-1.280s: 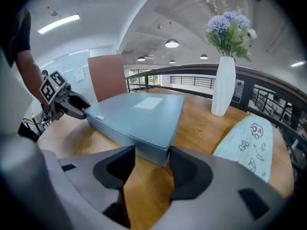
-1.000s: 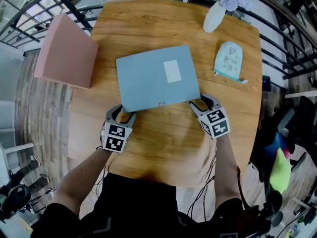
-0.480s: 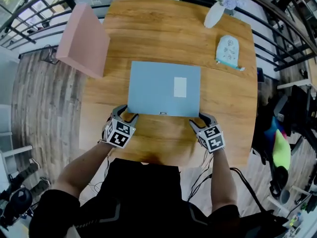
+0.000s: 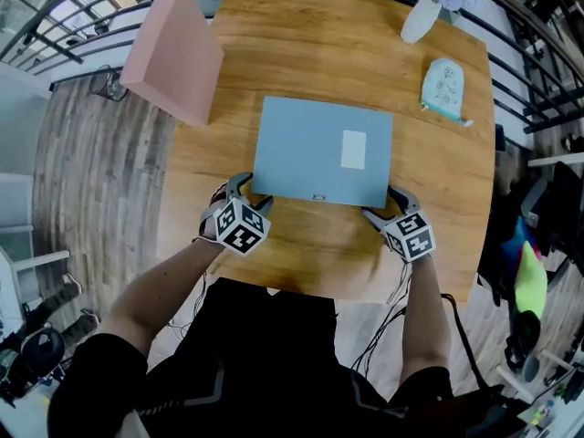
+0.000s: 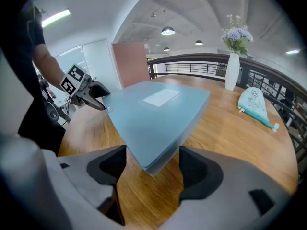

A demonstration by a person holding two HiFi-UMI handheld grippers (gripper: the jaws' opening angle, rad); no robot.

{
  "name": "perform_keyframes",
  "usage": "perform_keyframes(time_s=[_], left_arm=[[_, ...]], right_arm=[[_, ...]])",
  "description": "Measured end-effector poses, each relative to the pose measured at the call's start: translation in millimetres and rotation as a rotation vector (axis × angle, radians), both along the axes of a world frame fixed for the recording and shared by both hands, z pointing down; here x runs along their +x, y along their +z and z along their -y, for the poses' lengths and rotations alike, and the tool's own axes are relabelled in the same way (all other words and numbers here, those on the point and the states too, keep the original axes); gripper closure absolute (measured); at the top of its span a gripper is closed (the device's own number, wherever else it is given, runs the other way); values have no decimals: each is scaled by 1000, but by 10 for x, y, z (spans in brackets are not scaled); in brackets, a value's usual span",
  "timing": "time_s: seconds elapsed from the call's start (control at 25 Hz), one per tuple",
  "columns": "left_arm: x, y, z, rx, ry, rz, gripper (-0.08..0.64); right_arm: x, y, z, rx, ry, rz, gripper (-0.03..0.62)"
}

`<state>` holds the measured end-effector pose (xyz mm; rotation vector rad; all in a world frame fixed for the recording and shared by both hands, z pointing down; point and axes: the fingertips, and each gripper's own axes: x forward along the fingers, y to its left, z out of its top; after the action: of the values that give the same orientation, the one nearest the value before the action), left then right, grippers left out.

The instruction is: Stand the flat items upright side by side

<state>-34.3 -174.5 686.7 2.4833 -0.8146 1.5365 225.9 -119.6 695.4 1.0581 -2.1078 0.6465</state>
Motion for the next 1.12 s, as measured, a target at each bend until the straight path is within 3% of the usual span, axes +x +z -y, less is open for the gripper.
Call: perform_keyframes(time_s=[0.2,0.36,0.52,0.88,1.12], left_arm=[[-6,11,-18,15,47,58,283],[59,22,-85,-39,36,20,291],[141,28,-51,-101,23,-10,296],[311,133,-72,-132,161,132,339],[339,204,-143,-200,232,139,344]], right_arm=[[-4,-52,42,1,2,12,259],[64,-272,8,16,-2,-40,264],[101,-690,67,79,-2,-134,262],[-91,-1754,274,254,-94,-373,264],[-408,-2162,349,302,-182,-452,267]])
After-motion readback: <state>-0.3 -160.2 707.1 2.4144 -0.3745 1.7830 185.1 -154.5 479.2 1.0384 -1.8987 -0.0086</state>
